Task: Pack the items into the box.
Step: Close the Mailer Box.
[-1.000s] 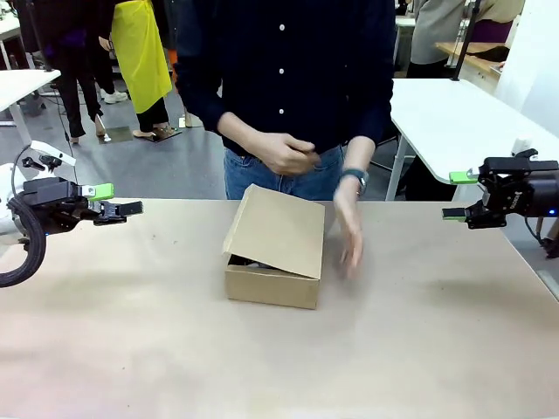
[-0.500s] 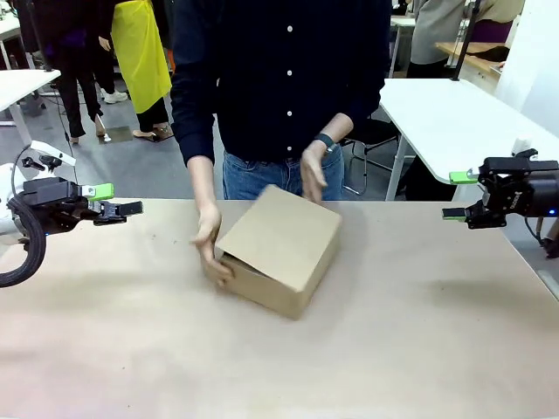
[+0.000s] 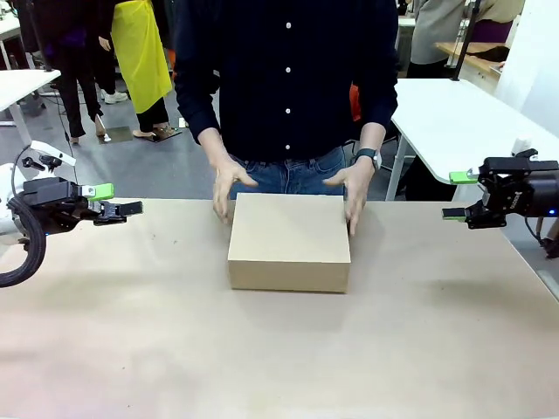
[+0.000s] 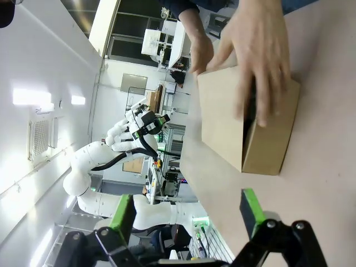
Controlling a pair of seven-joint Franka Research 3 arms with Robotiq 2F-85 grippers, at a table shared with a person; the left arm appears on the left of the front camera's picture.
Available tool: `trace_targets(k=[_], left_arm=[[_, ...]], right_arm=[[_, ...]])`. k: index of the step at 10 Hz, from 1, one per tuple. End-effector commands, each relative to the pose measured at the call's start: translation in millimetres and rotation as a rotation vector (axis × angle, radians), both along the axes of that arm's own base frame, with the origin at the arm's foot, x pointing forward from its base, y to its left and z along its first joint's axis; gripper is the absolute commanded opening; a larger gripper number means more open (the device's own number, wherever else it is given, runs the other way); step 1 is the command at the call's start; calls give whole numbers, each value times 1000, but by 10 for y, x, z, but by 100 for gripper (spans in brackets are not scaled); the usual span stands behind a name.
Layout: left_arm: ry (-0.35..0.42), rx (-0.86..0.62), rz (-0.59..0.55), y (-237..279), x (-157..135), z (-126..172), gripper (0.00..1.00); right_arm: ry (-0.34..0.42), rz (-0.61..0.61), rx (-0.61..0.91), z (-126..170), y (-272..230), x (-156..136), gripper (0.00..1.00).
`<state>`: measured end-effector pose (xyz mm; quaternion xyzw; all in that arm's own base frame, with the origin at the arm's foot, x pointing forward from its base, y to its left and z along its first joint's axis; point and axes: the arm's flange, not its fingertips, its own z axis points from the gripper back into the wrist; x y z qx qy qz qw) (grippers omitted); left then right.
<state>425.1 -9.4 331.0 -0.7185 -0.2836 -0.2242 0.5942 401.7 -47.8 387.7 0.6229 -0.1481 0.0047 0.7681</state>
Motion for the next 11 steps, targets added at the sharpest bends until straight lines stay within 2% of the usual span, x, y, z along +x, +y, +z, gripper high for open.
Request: trace_targets(k=[1,11], left_arm=[[-15,1,8,0,-47,9,100],[-15,1,8,0,-47,9,100]], right_arm=[[-17,7,5,11,-5,0,100],[-17,7,5,11,-5,0,100]])
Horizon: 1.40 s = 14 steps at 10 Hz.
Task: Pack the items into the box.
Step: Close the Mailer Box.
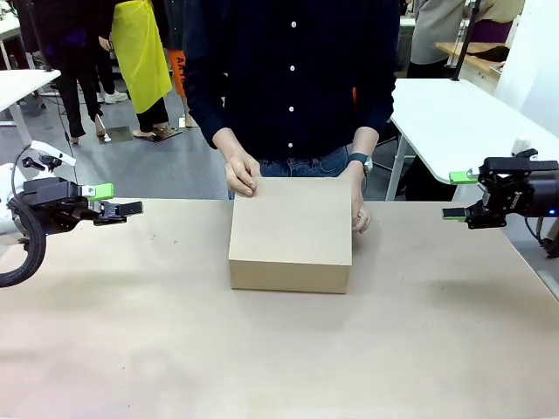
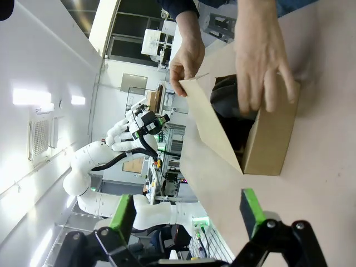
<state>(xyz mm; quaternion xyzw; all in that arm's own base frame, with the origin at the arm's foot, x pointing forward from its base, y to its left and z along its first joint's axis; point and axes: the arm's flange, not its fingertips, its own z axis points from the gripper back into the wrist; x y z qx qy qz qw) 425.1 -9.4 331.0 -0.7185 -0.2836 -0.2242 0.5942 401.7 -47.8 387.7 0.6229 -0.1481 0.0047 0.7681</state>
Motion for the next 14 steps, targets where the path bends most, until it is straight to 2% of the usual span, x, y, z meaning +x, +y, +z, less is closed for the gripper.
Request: trace_targets(k=[1,14], left_arm=[[-15,1,8,0,-47,9,100],[-15,1,8,0,-47,9,100]], right_arm=[[-17,7,5,11,-5,0,100],[-17,7,5,11,-5,0,100]])
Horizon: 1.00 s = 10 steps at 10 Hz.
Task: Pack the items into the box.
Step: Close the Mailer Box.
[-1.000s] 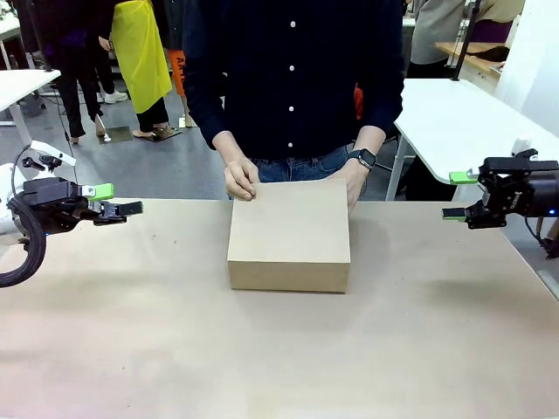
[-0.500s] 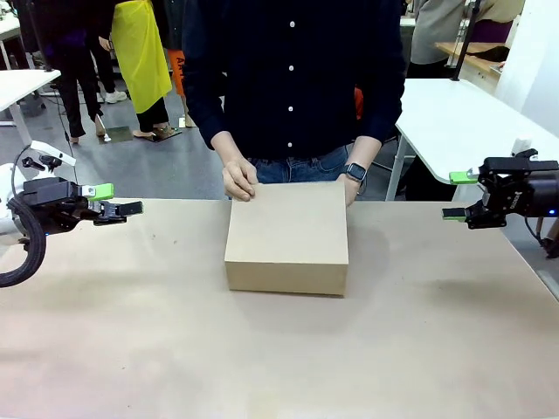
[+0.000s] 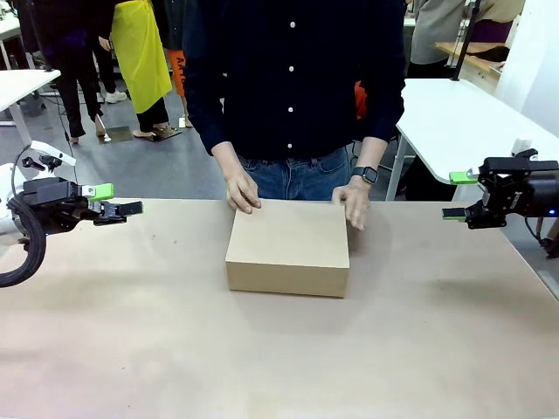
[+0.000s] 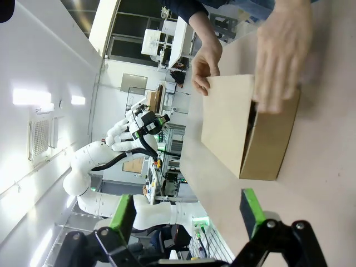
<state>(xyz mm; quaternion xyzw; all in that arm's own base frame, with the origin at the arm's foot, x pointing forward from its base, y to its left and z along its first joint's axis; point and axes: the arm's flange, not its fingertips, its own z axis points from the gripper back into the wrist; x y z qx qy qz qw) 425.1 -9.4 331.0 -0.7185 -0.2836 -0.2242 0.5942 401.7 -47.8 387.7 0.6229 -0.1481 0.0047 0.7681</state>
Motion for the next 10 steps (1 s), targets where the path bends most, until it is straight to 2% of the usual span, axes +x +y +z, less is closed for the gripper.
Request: trace_targets(k=[1,10], left_arm=[[-15,1,8,0,-47,9,100],[-15,1,8,0,-47,9,100]], right_arm=[[-17,7,5,11,-5,0,100],[-17,7,5,11,-5,0,100]])
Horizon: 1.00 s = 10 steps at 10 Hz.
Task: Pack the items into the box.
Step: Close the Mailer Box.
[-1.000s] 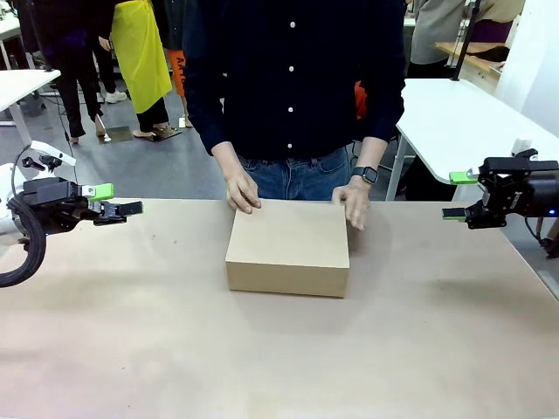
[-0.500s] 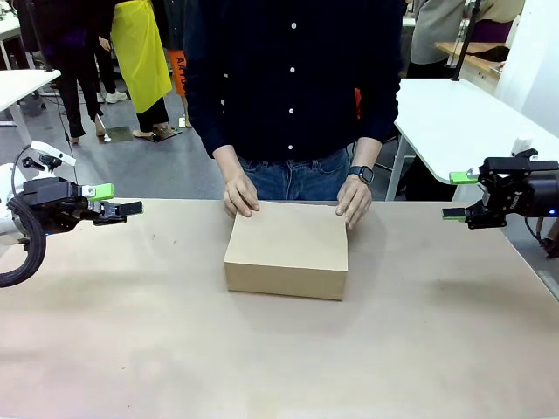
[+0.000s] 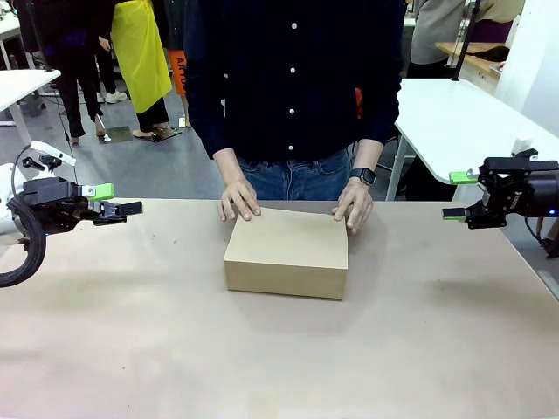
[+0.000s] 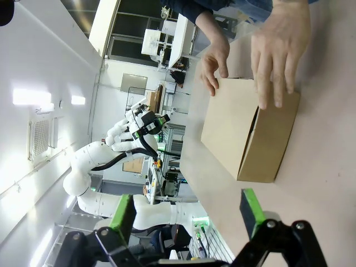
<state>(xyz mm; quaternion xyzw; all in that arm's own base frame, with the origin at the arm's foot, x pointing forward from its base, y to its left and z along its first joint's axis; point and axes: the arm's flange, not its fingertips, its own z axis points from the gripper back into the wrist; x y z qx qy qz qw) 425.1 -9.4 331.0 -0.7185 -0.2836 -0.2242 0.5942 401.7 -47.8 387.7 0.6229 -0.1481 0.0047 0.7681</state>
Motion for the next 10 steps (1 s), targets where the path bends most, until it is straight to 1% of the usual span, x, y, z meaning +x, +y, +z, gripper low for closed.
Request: trace_targets(k=[1,10], left_arm=[[-15,1,8,0,-47,9,100],[-15,1,8,0,-47,9,100]], right_arm=[[-17,7,5,11,-5,0,100],[-17,7,5,11,-5,0,100]])
